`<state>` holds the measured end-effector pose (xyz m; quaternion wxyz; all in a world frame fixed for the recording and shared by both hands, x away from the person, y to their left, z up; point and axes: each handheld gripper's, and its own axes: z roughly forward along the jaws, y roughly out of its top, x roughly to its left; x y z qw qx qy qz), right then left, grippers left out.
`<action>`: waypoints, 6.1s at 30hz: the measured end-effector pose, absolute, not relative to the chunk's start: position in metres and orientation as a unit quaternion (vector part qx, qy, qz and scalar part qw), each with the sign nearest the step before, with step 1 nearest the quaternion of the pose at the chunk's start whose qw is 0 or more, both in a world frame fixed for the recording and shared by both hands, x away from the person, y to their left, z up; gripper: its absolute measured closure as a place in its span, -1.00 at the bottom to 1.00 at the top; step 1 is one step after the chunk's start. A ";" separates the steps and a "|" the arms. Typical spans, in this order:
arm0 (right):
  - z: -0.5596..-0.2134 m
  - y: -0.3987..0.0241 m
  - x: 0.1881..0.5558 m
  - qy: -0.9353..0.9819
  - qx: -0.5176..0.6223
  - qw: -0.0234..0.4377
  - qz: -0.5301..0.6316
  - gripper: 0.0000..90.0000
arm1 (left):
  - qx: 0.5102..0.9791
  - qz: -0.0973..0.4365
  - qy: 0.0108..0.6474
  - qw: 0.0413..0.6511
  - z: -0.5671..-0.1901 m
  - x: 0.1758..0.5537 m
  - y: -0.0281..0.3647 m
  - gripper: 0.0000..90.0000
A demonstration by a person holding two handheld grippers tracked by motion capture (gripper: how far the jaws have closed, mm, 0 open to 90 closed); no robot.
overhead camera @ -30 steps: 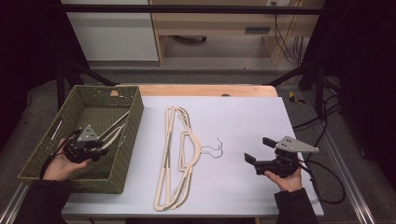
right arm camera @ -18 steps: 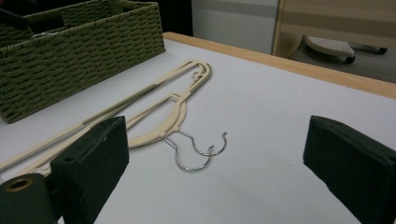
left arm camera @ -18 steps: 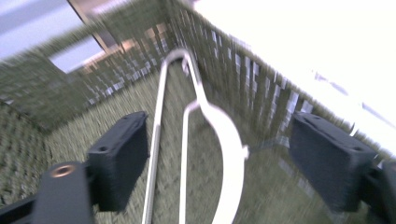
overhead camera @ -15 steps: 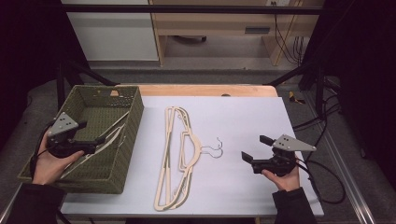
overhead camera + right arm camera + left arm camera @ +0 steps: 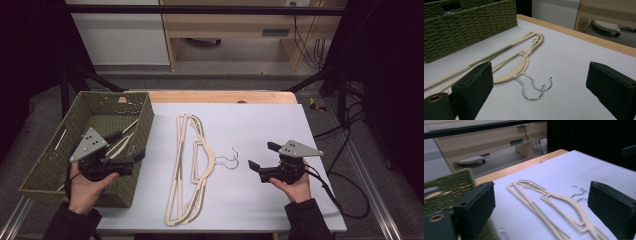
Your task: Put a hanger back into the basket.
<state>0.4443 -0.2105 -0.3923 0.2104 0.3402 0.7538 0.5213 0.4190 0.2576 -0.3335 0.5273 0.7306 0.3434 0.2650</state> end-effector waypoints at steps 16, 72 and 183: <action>-0.402 -0.178 0.467 0.765 0.335 0.191 0.515 -0.83 | 0.754 0.213 0.318 0.534 -0.387 0.408 0.210 -0.83; -0.479 -0.107 0.520 0.868 0.299 0.100 0.382 0.84 | 0.784 0.179 0.324 0.498 -0.430 0.410 0.206 -0.85; -0.408 -0.246 0.432 0.725 0.418 0.206 0.507 -0.74 | 0.804 0.236 0.371 0.400 -0.404 0.448 0.162 0.90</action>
